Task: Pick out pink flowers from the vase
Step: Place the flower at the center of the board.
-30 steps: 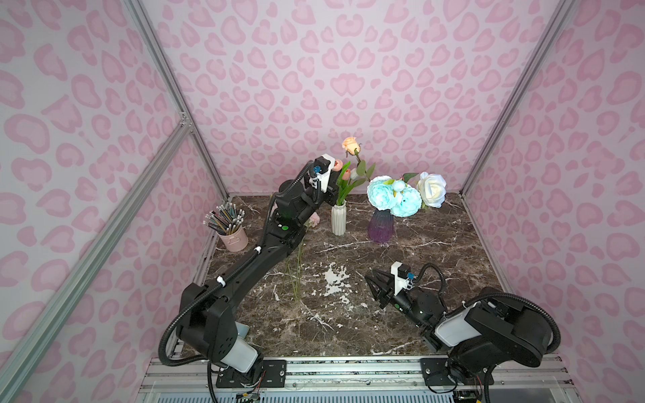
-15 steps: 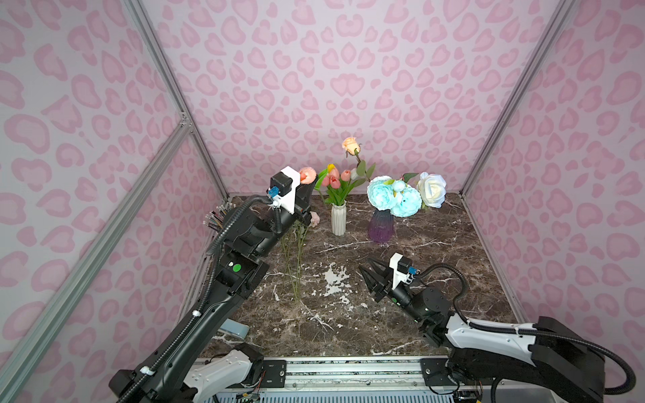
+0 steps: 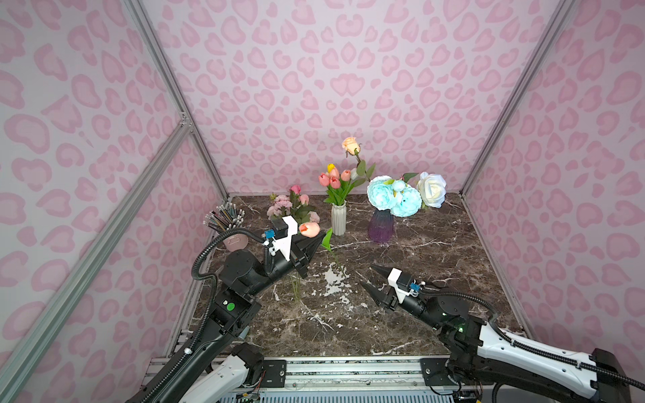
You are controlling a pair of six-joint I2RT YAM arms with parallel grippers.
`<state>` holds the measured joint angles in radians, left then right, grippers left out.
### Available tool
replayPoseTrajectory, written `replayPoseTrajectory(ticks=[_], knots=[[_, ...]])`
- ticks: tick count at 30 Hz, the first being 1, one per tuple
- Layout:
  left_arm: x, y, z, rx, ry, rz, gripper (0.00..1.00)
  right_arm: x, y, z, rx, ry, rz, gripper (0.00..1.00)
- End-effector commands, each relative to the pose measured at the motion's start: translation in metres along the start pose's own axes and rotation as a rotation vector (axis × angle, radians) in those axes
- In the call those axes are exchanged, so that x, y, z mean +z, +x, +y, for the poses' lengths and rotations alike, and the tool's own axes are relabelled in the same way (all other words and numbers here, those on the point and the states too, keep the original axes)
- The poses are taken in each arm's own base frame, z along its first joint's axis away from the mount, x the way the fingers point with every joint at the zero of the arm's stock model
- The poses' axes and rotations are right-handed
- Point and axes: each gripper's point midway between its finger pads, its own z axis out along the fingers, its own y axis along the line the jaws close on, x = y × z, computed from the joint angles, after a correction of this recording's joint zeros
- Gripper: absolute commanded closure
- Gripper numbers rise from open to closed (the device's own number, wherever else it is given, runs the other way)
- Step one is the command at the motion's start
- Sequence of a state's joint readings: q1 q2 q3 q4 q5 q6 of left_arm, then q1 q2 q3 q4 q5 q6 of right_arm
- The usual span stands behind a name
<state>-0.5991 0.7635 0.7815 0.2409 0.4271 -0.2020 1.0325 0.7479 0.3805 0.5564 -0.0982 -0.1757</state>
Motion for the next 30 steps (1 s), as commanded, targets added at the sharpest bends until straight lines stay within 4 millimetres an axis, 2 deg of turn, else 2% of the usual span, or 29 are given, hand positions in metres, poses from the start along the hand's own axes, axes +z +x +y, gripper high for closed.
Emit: replayPoseTrajectory(ticks=[1,3,8,14,18,22,25,30], knots=[[-0.005,-0.005,-0.035,-0.028,0.181,-0.024,0.98,-0.007,0.004,0.016,-0.06,-0.085,-0.017,0.43],[-0.008,0.0,-0.043,-0.022,0.219,-0.018,0.98,-0.006,0.0,0.013,-0.026,-0.07,-0.021,0.42],[-0.011,0.008,-0.058,0.011,0.276,-0.004,0.98,0.008,0.0,0.023,0.038,-0.14,0.033,0.44],[-0.013,0.012,-0.057,0.058,0.261,-0.026,0.98,0.027,0.01,0.033,0.101,-0.191,0.086,0.49],[-0.012,0.013,-0.057,0.075,0.261,-0.026,0.98,0.037,0.023,0.033,0.111,-0.187,0.131,0.54],[-0.012,0.013,-0.057,0.086,0.259,-0.029,0.98,0.04,0.032,0.028,0.109,-0.153,0.145,0.61],[-0.011,0.014,-0.056,0.088,0.256,-0.025,0.98,0.041,0.035,0.025,0.112,-0.146,0.149,0.71],[-0.011,0.016,-0.058,0.082,0.268,-0.022,0.98,0.041,0.039,0.025,0.113,-0.147,0.156,0.83]])
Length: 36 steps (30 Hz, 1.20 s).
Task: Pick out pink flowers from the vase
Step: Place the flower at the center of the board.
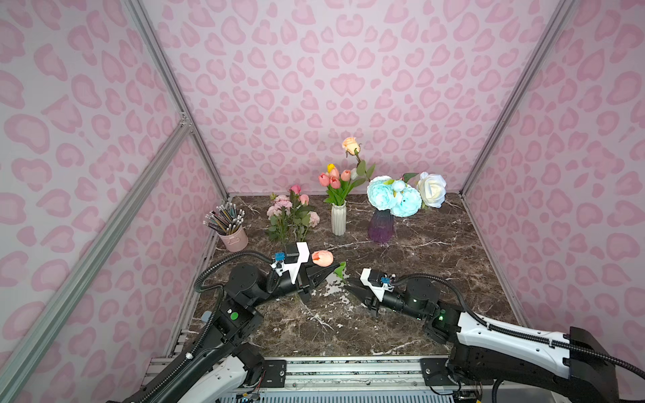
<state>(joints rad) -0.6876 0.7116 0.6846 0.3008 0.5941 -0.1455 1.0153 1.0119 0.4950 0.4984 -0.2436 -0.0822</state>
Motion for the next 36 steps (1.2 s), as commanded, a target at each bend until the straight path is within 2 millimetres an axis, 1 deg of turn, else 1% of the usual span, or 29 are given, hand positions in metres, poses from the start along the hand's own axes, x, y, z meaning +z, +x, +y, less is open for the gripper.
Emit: replayPoseTrajectory(ticks=[1,5,6,7,8,10,12,14,16,19,20,22,24,29,32,34,36], knots=[[0.0,-0.009,-0.003,0.035,0.012,-0.039,0.98,0.0,-0.005,-0.001,0.002,0.007,-0.033,0.86],[-0.001,-0.007,-0.002,0.028,0.006,-0.033,0.98,-0.001,-0.004,-0.002,0.005,0.012,-0.031,0.99],[0.0,-0.006,-0.001,0.019,-0.001,-0.023,0.94,-0.001,-0.004,-0.002,0.008,0.015,-0.032,1.0],[0.0,-0.005,0.001,0.011,-0.01,-0.007,0.85,-0.002,-0.005,-0.003,0.011,0.021,-0.038,1.0],[0.001,-0.002,0.003,0.002,-0.019,0.009,0.74,-0.003,-0.006,-0.005,0.015,0.028,-0.043,1.0],[0.0,0.002,0.009,-0.008,-0.055,0.032,0.59,-0.007,-0.007,-0.008,0.029,0.051,-0.054,1.0],[-0.002,0.01,0.018,-0.02,-0.11,0.056,0.52,-0.011,-0.007,-0.011,0.057,0.072,-0.057,1.0],[-0.007,0.022,0.03,-0.031,-0.183,0.097,0.47,-0.014,-0.004,-0.02,0.137,0.108,-0.032,1.0],[-0.014,0.033,0.04,-0.03,-0.258,0.141,0.46,-0.015,0.003,-0.026,0.221,0.12,0.023,1.0],[-0.032,0.052,0.058,-0.022,-0.399,0.227,0.46,-0.016,0.021,-0.028,0.317,0.137,0.111,1.0],[-0.039,0.056,0.065,-0.015,-0.453,0.25,0.46,-0.017,0.026,-0.028,0.36,0.148,0.125,1.0],[-0.053,0.063,0.076,-0.001,-0.548,0.299,0.46,-0.021,0.039,-0.037,0.493,0.218,0.152,1.0],[-0.06,0.066,0.079,0.017,-0.581,0.325,0.46,-0.023,0.052,-0.044,0.608,0.265,0.188,1.0],[-0.063,0.069,0.079,0.024,-0.588,0.316,0.46,-0.021,0.091,-0.051,0.841,0.335,0.298,1.0],[-0.06,0.068,0.08,0.015,-0.58,0.313,0.46,-0.023,0.114,-0.06,0.946,0.366,0.364,1.0],[-0.06,0.069,0.079,0.009,-0.576,0.314,0.47,-0.027,0.131,-0.072,1.01,0.399,0.405,1.0],[-0.061,0.069,0.078,0.004,-0.58,0.311,0.47,-0.028,0.142,-0.078,1.051,0.39,0.437,1.0]])
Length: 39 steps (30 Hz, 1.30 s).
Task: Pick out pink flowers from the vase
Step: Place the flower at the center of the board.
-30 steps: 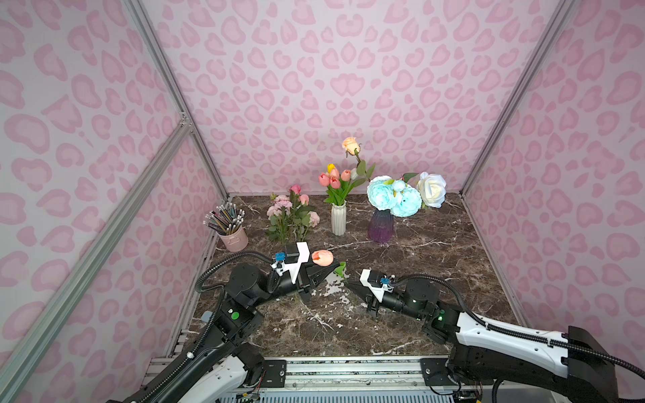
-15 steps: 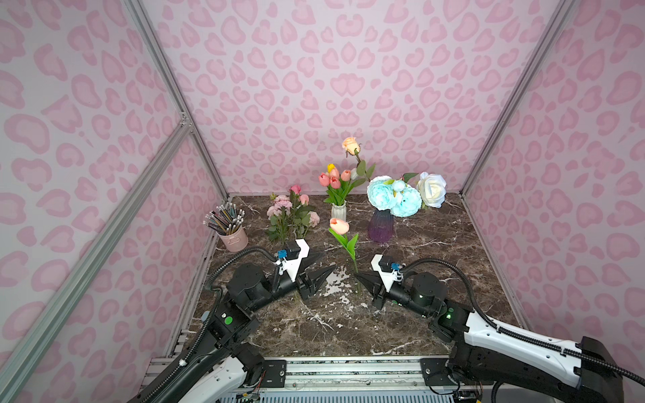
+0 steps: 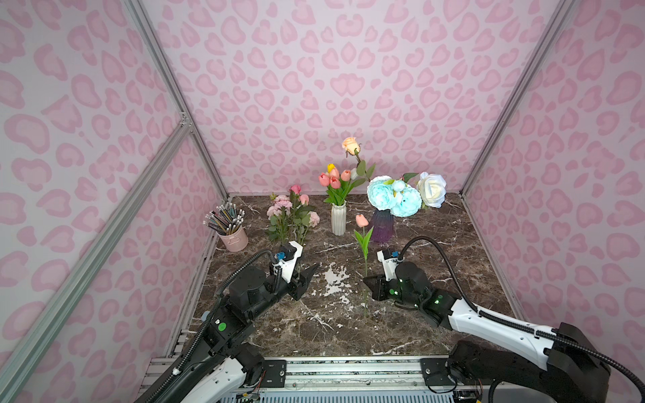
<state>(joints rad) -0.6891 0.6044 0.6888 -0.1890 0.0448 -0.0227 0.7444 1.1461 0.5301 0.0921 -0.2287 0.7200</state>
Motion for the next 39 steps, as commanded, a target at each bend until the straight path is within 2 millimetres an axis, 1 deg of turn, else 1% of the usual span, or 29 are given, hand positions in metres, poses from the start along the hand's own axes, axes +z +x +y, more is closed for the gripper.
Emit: replayPoseTrajectory(ticks=[1,3,6,11,13,19,21,23,26,30,32,39], knots=[[-0.002,-0.001,0.002,-0.002,-0.011,-0.008,0.47,0.007,0.009,-0.01,0.099,-0.014,0.103,1.0],[-0.002,-0.001,0.001,-0.005,-0.008,-0.011,0.47,0.015,0.013,-0.013,0.102,-0.025,0.159,1.0],[-0.003,-0.001,0.0,-0.008,-0.005,-0.008,0.47,0.029,0.025,-0.017,0.113,-0.018,0.226,1.0],[-0.005,-0.003,0.0,-0.006,-0.01,-0.016,0.47,0.046,0.042,-0.026,0.183,-0.025,0.278,1.0],[-0.005,-0.003,0.0,-0.005,-0.006,-0.02,0.47,0.052,0.049,-0.026,0.217,-0.031,0.287,1.0],[-0.006,-0.005,-0.002,-0.005,-0.002,-0.025,0.47,0.062,0.075,-0.019,0.26,-0.049,0.334,1.0],[-0.007,-0.006,-0.002,-0.002,-0.004,-0.027,0.47,0.062,0.084,-0.021,0.277,-0.045,0.351,0.99],[-0.008,-0.006,-0.001,0.001,-0.009,-0.027,0.48,0.061,0.09,-0.025,0.29,-0.031,0.358,0.96],[-0.008,-0.007,-0.001,0.002,-0.008,-0.029,0.48,0.059,0.091,-0.029,0.298,-0.007,0.343,0.91],[-0.008,-0.006,-0.002,0.001,-0.004,-0.028,0.48,0.058,0.09,-0.031,0.288,0.02,0.335,0.79],[-0.007,-0.006,-0.002,0.004,-0.004,-0.026,0.48,0.057,0.088,-0.032,0.278,0.033,0.327,0.74],[-0.007,-0.005,-0.001,0.004,-0.01,-0.022,0.48,0.049,0.083,-0.039,0.247,0.084,0.3,0.68]])
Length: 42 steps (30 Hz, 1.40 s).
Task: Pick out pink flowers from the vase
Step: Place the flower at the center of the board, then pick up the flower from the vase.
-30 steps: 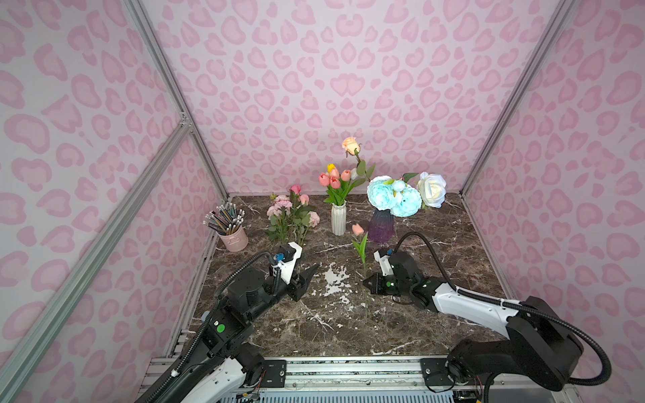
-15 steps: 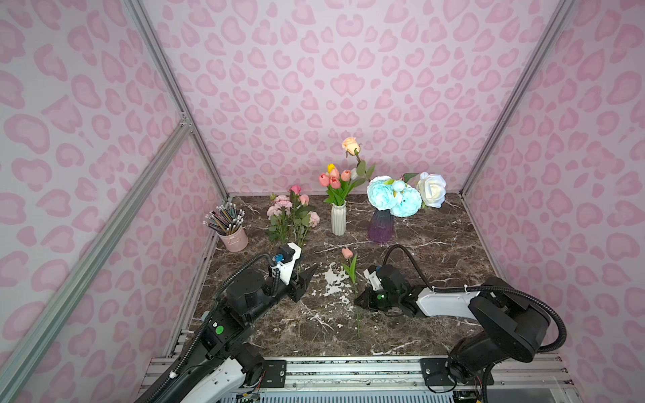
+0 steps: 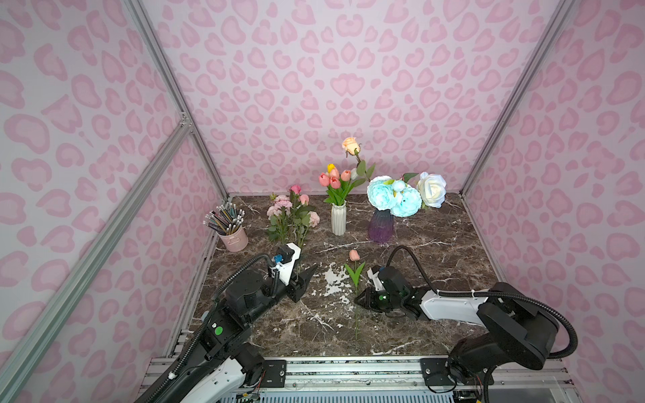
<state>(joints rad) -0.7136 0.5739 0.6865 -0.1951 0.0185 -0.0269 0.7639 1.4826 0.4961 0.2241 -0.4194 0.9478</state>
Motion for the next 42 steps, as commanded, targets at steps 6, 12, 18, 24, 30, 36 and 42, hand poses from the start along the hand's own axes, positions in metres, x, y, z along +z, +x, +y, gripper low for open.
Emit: replayPoseTrajectory(ticks=[6,12,18,24,30,36,42], knots=[[0.004,0.003,0.004,0.007,-0.024,0.019,0.48,-0.034,-0.033,0.014,-0.168,0.094,-0.16,0.63],[0.015,0.006,0.007,-0.008,-0.038,0.034,0.48,-0.08,-0.075,0.064,-0.369,0.025,-0.432,0.61],[0.034,-0.011,0.008,-0.024,-0.041,0.02,0.47,-0.108,-0.096,0.1,-0.56,-0.081,-0.689,0.61],[0.073,-0.036,0.021,-0.065,-0.065,-0.003,0.46,-0.125,-0.095,0.107,-0.747,-0.176,-0.935,0.61],[0.124,-0.056,0.06,-0.123,-0.119,-0.059,0.42,-0.12,-0.083,0.1,-0.854,-0.207,-1.023,0.6],[0.172,-0.056,0.09,-0.045,-0.11,-0.093,0.4,-0.116,-0.082,0.09,-0.881,-0.174,-1.112,0.61],[0.205,-0.046,0.119,-0.029,-0.119,-0.122,0.53,-0.094,-0.079,0.094,-0.929,-0.206,-1.054,0.61]])
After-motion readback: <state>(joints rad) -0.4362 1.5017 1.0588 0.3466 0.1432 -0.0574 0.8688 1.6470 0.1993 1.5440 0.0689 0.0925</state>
